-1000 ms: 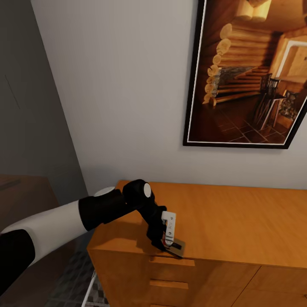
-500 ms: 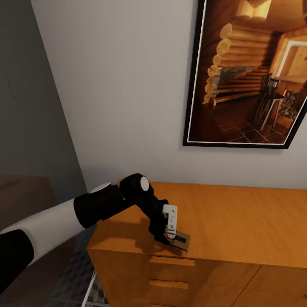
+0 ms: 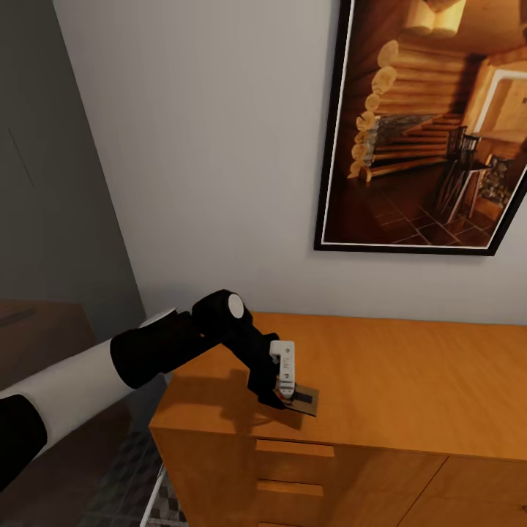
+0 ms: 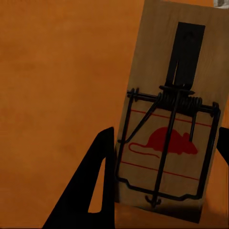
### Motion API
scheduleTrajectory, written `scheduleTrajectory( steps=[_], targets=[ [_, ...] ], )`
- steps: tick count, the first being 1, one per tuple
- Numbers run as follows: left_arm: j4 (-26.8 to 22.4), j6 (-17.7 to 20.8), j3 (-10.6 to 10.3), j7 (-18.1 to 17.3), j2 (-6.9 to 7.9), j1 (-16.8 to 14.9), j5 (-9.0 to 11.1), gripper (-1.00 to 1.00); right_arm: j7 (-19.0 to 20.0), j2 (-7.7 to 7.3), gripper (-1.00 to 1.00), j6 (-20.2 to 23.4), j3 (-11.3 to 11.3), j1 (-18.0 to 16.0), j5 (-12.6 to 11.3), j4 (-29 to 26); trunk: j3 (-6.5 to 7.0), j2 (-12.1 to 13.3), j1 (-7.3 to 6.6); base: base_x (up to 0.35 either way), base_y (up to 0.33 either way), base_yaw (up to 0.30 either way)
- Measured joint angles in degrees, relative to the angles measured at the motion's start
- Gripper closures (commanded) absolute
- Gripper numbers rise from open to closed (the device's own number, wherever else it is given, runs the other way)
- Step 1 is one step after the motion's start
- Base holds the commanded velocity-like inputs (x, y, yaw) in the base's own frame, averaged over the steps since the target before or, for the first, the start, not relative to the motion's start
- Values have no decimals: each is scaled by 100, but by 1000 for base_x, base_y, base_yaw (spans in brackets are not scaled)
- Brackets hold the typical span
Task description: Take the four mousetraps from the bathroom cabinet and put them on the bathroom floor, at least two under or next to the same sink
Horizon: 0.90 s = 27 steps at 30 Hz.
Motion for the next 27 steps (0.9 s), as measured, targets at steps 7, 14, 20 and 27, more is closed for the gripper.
scheduleTrajectory(
  steps=[7, 14, 20, 27],
  targets=[
    [-71, 169, 20, 9, 40, 0, -3, 100, 0, -19, 100, -132, 2, -2, 4, 2, 0, 0, 0, 0, 0, 0],
    [-80, 207, 785, 38, 41, 0, -6, 100, 0, -17, 100, -142, 5, -2, 12, 2, 0, 0, 0, 0, 0, 0],
    [-90, 502, 1258, 47, 22, 0, -4, 100, 0, -19, 100, -139, 5, -2, 13, 2, 0, 0, 0, 0, 0, 0],
    [-93, 642, 1325, 53, 32, 1, -3, 100, 0, -28, 100, -143, 4, -3, 12, 2, 0, 0, 0, 0, 0, 0]
  ],
)
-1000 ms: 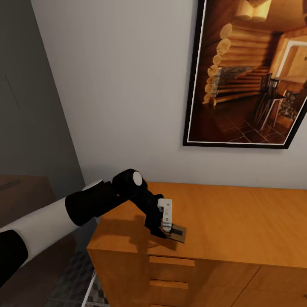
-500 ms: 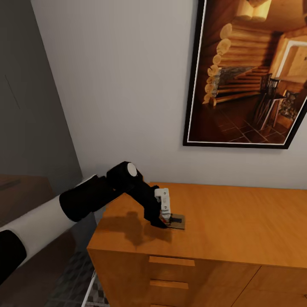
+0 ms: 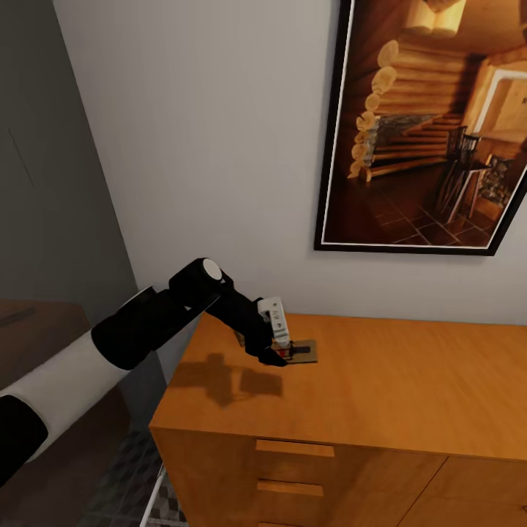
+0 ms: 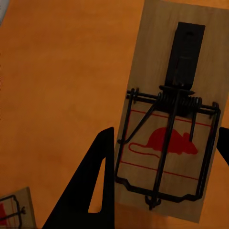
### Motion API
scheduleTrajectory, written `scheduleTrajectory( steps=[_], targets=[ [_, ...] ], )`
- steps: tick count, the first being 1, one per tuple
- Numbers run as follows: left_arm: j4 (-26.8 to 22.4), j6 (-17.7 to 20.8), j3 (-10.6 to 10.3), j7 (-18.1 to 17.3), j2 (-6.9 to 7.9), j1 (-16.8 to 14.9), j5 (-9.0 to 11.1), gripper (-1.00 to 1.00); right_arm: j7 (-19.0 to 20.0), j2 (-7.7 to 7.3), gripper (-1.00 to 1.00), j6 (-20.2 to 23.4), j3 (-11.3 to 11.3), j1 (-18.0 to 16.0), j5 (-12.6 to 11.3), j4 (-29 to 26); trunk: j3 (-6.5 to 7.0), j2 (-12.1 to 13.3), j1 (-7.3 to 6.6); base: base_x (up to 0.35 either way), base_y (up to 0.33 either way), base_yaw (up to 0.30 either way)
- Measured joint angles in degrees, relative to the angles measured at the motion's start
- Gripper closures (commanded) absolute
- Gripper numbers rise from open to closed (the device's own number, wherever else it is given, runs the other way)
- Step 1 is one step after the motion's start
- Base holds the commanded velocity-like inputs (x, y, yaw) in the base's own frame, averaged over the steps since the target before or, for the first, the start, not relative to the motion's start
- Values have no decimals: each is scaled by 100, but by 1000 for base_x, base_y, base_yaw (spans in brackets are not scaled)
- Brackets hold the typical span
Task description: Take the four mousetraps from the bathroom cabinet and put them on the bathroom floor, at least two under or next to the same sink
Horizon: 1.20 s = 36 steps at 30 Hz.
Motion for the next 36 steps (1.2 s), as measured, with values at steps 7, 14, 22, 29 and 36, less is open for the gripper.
scheduleTrajectory(
  steps=[7, 14, 22, 29, 36],
  targets=[
    [-10, 16, -9, 0, 56, 0, 0, 100, 16, -16, 100, -136, -2, 2, 3, 0, 0, 0, 0, 0, 0, 0],
    [-19, 24, -13, 0, 66, 0, 0, 100, 40, -27, 100, -732, 0, 1, 10, 8, 0, 0, 0, 0, 0, 0],
    [-13, 24, -19, 0, 66, 0, 0, 100, 40, -28, 100, -744, 1, 3, 12, 9, 0, 0, 0, -8, 0, 0],
    [-18, 25, -19, 1, 57, 0, 0, 100, 40, -27, 100, -733, 2, 0, 9, 17, 0, 1, 3, -217, 0, 0],
    [-19, 25, -27, 1, 57, 0, 0, 100, 36, -25, 100, -731, 1, 4, 10, 17, 0, 1, 3, -315, 0, 0]
  ],
)
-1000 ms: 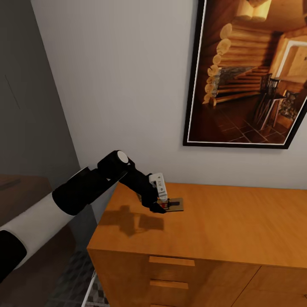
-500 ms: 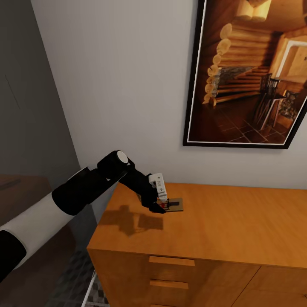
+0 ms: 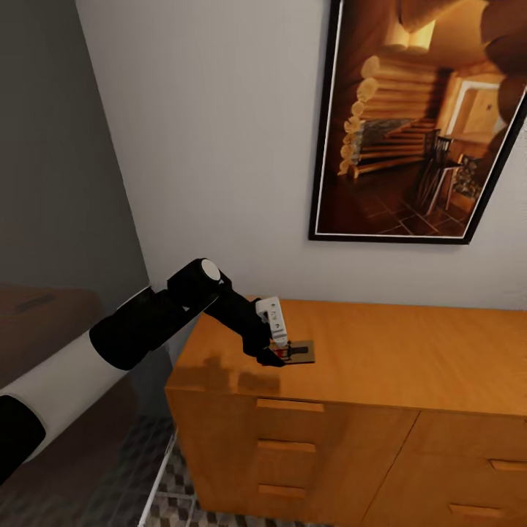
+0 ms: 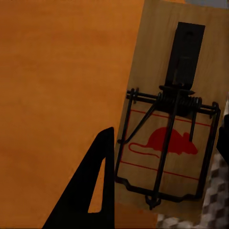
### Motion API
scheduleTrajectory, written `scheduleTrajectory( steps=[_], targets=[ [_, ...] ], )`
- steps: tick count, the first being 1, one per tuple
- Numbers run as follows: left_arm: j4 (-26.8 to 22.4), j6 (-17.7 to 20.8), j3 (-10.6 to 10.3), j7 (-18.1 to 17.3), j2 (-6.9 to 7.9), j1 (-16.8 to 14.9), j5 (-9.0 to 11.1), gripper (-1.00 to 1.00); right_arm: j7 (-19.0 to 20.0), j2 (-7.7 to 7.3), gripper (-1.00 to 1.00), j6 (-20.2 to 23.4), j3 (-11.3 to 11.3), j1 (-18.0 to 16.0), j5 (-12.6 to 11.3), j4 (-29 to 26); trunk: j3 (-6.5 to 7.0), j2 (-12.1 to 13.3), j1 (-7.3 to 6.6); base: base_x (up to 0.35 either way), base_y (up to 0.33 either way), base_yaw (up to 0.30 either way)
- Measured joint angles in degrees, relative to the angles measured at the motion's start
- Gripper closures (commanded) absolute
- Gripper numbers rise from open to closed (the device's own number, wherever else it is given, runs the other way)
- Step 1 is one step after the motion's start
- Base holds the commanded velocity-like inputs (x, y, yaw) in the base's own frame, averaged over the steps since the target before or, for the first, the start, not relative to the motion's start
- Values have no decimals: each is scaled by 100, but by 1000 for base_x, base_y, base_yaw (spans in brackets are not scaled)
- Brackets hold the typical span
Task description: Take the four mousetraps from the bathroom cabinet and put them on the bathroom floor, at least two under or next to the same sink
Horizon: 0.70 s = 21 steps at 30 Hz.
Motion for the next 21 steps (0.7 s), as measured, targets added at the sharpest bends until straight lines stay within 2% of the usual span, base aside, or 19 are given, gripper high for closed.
scheduleTrajectory(
  steps=[21],
  targets=[
    [0, 0, -8, 0, 0, 17, 0, 100, -42, 0, 100, 0, 2, -1, 6, 1, 0, 0, 0, -335, 0, 0]
  ],
)
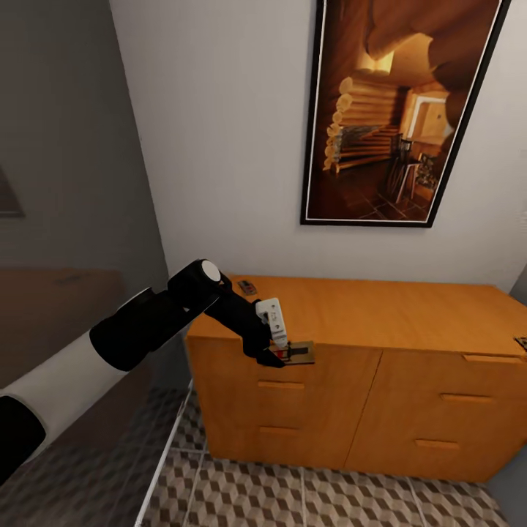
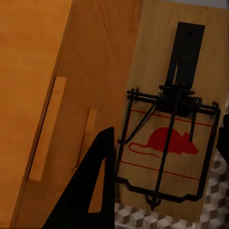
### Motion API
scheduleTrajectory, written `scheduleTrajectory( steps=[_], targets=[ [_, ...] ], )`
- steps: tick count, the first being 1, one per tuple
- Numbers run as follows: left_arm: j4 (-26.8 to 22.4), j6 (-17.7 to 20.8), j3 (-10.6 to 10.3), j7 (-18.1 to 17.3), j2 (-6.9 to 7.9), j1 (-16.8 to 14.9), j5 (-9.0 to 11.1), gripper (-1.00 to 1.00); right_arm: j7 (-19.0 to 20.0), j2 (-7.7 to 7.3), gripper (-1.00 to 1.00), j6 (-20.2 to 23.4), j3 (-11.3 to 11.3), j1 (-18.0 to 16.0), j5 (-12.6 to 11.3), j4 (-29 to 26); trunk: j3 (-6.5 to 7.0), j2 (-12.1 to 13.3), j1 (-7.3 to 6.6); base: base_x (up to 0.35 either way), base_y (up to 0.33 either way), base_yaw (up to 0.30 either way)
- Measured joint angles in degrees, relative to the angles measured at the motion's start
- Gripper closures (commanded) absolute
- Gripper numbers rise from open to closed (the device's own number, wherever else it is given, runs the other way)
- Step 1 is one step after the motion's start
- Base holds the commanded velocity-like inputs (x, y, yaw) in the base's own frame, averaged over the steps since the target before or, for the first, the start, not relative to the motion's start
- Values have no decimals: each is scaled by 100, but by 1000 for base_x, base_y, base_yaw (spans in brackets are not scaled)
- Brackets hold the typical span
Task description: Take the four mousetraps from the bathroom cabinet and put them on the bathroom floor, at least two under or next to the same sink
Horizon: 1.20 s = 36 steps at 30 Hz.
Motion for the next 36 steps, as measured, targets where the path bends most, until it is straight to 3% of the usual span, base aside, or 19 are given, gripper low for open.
scheduleTrajectory(
  steps=[9, 15, 22, 25, 29, 34, 36],
  targets=[
    [9, 0, -2, 0, 4, 97, 0, 100, -1, 2, 100, 1, 0, -1, 0, 0, 0, 0, 0, -335, 0, 0],
    [18, -6, -11, 81, -9, 349, 1, 100, -14, 3, 100, 1, -1, 0, 1, 0, 0, 0, 0, -335, -1, 0],
    [47, -23, -29, 920, -30, 996, 25, 100, -85, 3, 100, -16, -2, -2, 0, -14, -1, 0, -2, -197, -16, 0],
    [58, -30, -27, 1112, -33, 1340, 23, 100, -94, -10, 100, -29, -8, -4, -5, -20, -1, -1, -3, -27, -2, 0],
    [43, -96, -20, 1404, -33, 1834, 14, 100, -99, -137, 100, -42, -21, 0, -15, -29, 0, -1, -3, -8, -1, 0],
    [162, -512, 5, 2410, -27, 2753, 31, 100, -162, -366, 100, -61, -46, 0, -24, -174, -1, -1, -3, -1, 0, 0],
    [327, -833, 21, 3022, -29, 3147, 56, 100, -280, -462, 100, -62, -56, -2, -27, -316, -1, -1, -3, 0, 0, 0]
  ],
)
